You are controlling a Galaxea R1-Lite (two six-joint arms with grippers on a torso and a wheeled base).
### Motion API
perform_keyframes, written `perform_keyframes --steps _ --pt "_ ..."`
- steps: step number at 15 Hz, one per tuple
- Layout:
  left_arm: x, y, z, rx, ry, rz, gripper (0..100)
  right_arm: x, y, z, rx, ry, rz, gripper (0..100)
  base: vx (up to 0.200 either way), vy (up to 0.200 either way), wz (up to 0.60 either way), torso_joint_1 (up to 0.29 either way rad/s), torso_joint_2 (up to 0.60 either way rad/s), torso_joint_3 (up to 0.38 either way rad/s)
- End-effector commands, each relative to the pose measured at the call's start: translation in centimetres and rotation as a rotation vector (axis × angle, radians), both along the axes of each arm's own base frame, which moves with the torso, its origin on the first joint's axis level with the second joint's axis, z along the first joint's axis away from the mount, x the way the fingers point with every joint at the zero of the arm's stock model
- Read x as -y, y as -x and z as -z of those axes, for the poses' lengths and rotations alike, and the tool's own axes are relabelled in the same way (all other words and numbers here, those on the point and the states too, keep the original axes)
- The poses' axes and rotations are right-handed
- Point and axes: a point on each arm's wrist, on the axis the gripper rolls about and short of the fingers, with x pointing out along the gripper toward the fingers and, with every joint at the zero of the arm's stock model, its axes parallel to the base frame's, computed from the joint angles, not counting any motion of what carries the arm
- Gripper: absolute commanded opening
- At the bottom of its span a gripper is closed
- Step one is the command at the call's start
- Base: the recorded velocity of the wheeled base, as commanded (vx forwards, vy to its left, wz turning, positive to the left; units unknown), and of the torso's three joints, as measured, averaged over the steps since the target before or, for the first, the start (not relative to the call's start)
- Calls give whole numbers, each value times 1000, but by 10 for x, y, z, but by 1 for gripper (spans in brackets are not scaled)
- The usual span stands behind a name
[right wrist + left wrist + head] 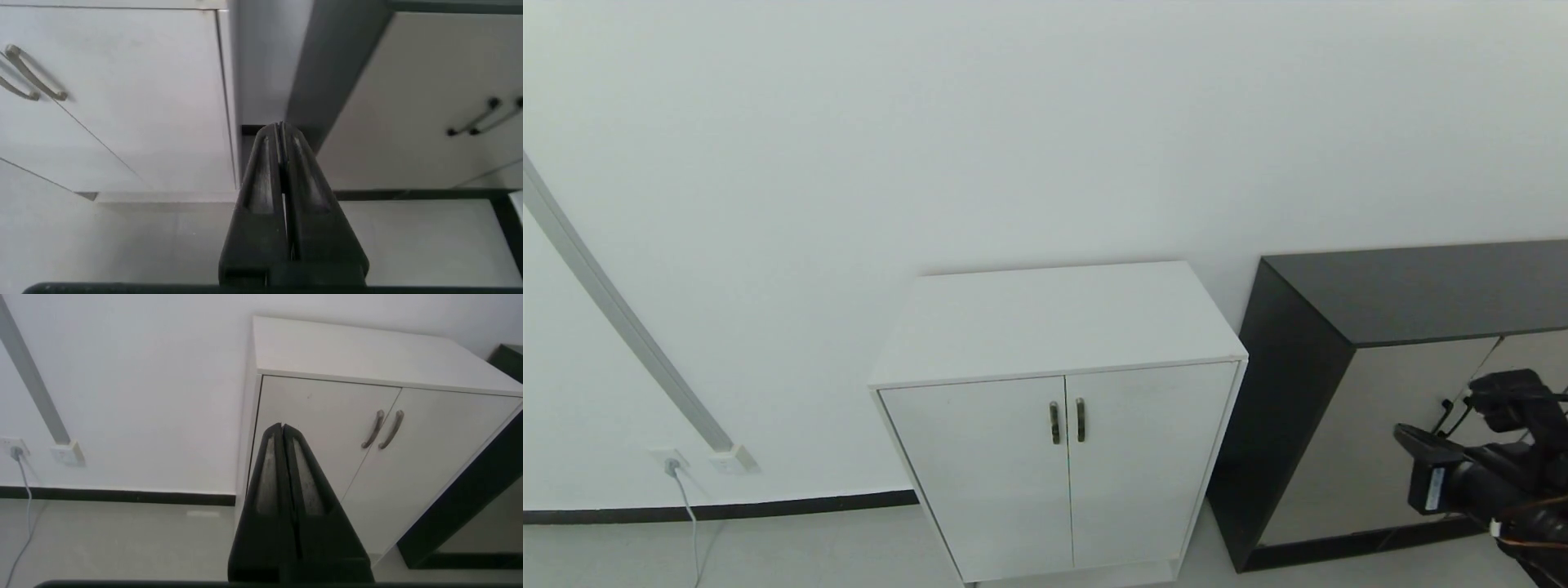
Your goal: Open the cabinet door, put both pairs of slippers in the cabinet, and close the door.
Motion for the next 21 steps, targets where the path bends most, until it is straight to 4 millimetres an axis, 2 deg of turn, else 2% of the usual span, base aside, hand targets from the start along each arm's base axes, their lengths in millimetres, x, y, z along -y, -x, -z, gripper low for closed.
perform_keyframes --steps 1,2,5,6,8,12,14,21 --pt "0 0 0 0 0 0 0 15 47 -19 93 -7 27 0 0 0 0 0 0 0" --pt "0 0 0 0 2 0 0 17 55 -21 94 -4 28 0 0 0 0 0 0 0" --pt "0 0 0 1 0 0 0 24 99 -24 87 24 9 0 0 0 0 0 0 0" --pt "0 0 0 1 0 0 0 27 120 -21 78 21 -11 0 0 0 0 0 0 0" --pt "0 0 0 0 0 0 0 32 149 -11 58 20 -20 0 0 0 0 0 0 0" --pt "0 0 0 0 0 0 0 39 192 17 69 13 -40 0 0 0 0 0 0 0" --pt "0 0 0 1 0 0 0 41 201 23 111 1 -72 0 0 0 0 0 0 0" --pt "0 0 0 0 0 0 0 38 200 25 143 -30 -209 0 0 0 0 0 0 0"
